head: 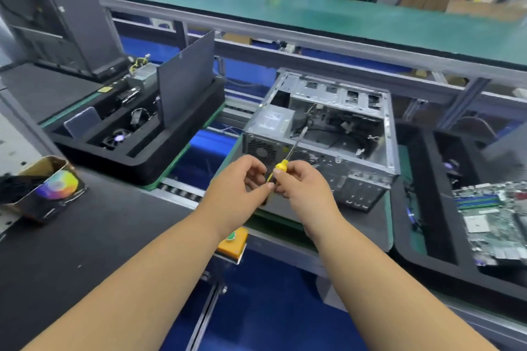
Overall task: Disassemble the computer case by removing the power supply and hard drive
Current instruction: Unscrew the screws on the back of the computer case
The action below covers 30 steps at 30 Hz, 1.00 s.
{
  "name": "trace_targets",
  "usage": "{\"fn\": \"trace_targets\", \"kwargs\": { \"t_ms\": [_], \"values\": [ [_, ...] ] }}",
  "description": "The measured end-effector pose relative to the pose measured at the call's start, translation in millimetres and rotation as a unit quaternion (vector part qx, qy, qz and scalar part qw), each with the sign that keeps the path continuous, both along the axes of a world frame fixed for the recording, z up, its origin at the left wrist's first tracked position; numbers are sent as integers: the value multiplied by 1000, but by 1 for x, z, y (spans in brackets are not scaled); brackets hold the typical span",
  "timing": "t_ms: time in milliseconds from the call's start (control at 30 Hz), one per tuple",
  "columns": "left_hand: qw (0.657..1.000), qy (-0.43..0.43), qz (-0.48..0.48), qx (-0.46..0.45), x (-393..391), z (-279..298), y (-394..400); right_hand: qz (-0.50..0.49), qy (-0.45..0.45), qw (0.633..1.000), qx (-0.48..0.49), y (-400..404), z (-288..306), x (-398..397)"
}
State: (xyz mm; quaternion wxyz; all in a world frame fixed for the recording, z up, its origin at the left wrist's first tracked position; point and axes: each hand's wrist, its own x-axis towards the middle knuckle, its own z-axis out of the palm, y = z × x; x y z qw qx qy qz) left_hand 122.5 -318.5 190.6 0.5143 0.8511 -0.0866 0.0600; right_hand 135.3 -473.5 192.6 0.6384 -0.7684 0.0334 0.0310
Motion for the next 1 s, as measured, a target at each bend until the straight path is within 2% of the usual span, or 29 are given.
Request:
{"fn": "trace_targets", "kwargs": {
  "t_ms": [267, 533, 600, 767, 867, 1000],
  "values": [
    [1000, -1, -20, 24, 26, 0, -63, -99, 7, 995, -4, -106, 10, 18],
    [997, -37, -15, 63, 47, 1, -107, -86, 6, 994, -65, -177, 6, 30],
    [995, -50, -8, 87, 50, 4, -109, -76, -8, 992, -97, -184, 5, 34],
    [971, -103, 28, 216, 65, 10, -97, -59, -55, 970, -231, -189, 6, 49],
    [961, -104, 47, 253, 79, 10, -85, -58, -76, 955, -281, -187, 5, 57],
    [952, -100, 14, 289, 100, 4, -76, -65, -70, 940, -327, -179, 0, 67]
  ]
}}
